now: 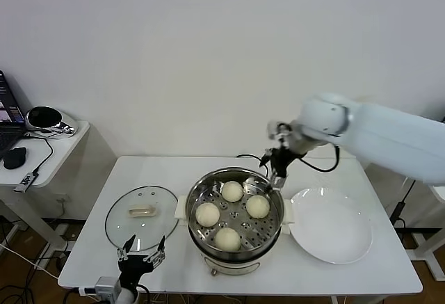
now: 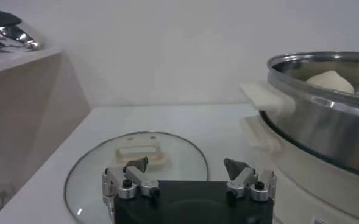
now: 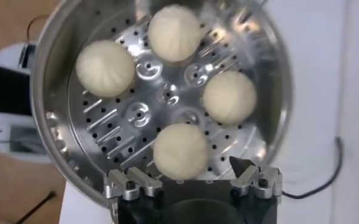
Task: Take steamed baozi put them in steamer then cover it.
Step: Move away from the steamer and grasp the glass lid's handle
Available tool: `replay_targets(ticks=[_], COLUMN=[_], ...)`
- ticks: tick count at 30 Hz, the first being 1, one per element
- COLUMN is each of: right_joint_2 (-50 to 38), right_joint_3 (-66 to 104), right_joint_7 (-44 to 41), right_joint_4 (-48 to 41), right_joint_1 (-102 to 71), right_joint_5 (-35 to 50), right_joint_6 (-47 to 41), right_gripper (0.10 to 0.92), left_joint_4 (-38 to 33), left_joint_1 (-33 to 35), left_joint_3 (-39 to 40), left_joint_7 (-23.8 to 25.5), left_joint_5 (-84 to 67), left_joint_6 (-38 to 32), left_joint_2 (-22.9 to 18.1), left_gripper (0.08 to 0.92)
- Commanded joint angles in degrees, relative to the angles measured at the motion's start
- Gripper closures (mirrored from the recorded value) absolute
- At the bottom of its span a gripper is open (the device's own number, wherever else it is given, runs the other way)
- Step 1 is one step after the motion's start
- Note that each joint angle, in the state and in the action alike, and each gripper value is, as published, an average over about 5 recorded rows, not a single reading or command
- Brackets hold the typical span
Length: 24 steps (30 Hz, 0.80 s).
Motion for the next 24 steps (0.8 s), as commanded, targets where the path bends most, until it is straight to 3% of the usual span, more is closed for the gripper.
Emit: replay_targets(ticks=[1, 5, 10, 16, 20, 24], right_joint_2=[-20.1, -18.6, -7.2, 15.0, 27.6, 33.7], right_joint_3=[51.1, 78.3, 102.9, 114.6, 117.4, 117.5], right_joint_7=[21.4, 26.3, 34.1, 44.4, 45.0, 44.5], right_joint_4=[8.4, 8.8, 11.0, 18.7, 20.3, 18.7], right_joint_1=[-42.1, -69.0, -94.0, -111.5, -118.5, -121.9], right_joint_5=[5.1, 5.2, 5.1, 5.4, 6.0, 5.5], right_joint_6=[10.9, 15.1, 19.5, 25.9, 29.0, 30.6], right_gripper=[0.203, 0.203, 0.203, 0.203, 0.203, 0.203], left_joint_4=[0.1, 0.4, 0.3, 0.6, 2.3, 5.0], left_joint_1=[0.5, 1.2, 1.8, 1.6, 0.7, -1.4], left_joint_3=[-0.1, 0.1, 0.3, -0.8, -1.7, -2.5], left_joint_7=[-2.1, -2.3, -2.8, -5.2, -5.9, -6.7], left_joint_5=[-4.8, -3.8, 1.4, 7.1, 13.1, 21.2], left_joint_6=[-3.2, -6.2, -10.7, -14.2, -16.5, -18.7], left_joint_2=[-0.1, -0.2, 0.1, 1.4, 3.0, 4.7], left_gripper=[0.177, 0.177, 0.177, 0.177, 0.177, 0.177])
